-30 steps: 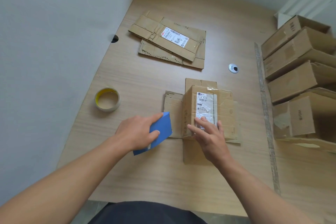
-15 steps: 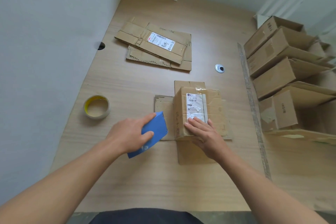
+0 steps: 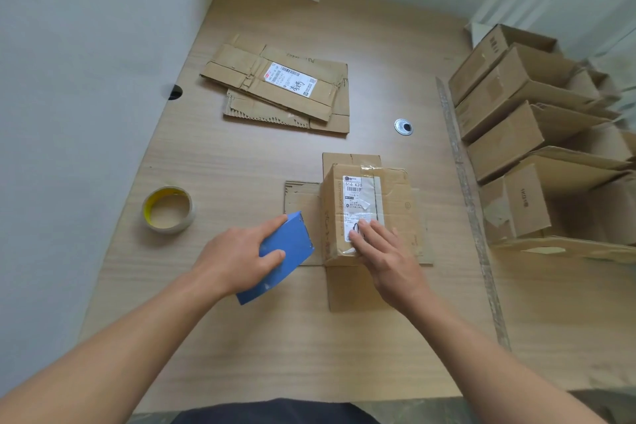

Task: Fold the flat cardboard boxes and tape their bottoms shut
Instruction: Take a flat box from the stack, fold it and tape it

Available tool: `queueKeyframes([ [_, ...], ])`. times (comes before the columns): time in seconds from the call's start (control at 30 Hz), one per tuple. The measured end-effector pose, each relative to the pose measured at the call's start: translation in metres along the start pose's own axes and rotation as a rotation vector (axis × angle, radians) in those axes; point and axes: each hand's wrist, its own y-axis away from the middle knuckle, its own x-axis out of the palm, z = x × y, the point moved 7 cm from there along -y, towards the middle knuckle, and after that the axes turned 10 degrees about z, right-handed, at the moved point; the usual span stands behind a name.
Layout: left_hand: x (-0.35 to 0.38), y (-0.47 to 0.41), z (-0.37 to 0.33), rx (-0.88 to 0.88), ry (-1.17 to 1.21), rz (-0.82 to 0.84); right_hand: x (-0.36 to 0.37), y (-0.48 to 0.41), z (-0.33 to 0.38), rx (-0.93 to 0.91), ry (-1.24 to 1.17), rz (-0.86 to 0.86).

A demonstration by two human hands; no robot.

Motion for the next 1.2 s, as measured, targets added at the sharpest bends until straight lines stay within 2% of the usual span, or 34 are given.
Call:
queueKeyframes([
  [0.07,0.0,-0.001,0.001,-0.012,0.014,-0.002,0.002,0.003,0.003,0.062,0.075,-0.012],
  [0.3,0.001,-0.001,-0.001,-0.063,0.045,-0.016,0.016,0.014,0.034,0.001,0.071,-0.169],
  [0.4,-0.001,-0.004,-0.008,-0.05,0.047,-0.01,0.01,0.009,0.03,0.133,-0.035,-0.244],
  [0.53,-0.004,0.0,0.004,-0.094,0.121,-0.022,0.01,-0.01,0.034,0.263,-0.262,-0.169],
  [0.8,-0.012,-0.002,-0.001,-0.059,0.149,-0.007,0.001,-0.003,0.037,0.321,-0.242,-0.259],
  [1.07,-0.012,-0.004,-0.006,-0.03,0.137,0.02,0.009,-0.001,0.024,0.419,-0.263,-0.111],
  [1.2,-0.013,-0.005,-0.009,-0.022,0.143,0.023,0.01,-0.003,0.02,0.377,-0.222,-0.025],
])
